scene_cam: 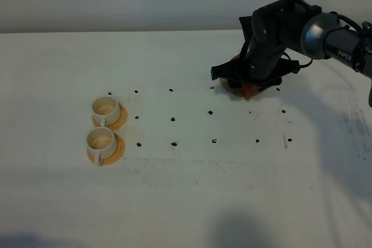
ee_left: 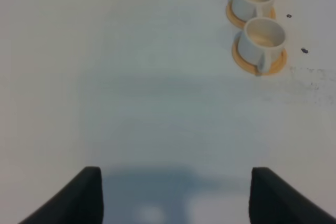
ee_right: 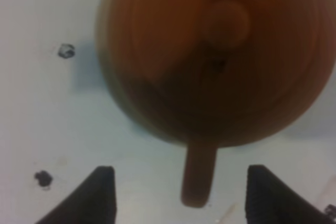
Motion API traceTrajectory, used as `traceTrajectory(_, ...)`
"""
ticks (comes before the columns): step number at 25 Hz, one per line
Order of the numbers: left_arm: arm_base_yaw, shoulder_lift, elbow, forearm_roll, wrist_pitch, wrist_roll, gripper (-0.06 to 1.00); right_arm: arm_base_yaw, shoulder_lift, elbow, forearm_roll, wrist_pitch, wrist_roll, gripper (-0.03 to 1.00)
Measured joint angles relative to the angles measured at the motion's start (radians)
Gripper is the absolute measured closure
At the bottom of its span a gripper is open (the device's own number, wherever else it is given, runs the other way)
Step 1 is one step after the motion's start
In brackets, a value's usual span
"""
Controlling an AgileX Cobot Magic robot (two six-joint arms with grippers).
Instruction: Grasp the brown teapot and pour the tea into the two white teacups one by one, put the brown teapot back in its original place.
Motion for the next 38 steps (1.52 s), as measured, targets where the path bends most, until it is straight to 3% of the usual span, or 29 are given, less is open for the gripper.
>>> traceTrajectory(32,0.000,0.000,0.000,0.000,0.000,0.000,0.38,-0.021,0.013,-0.003,-0.030,-0.038,0.004,0.46)
traceTrajectory(38,0.000,0.000,0.000,0.000,0.000,0.000,0.38,-0.023,0.013,-0.003,-0.030,-0.042,0.004,0.53)
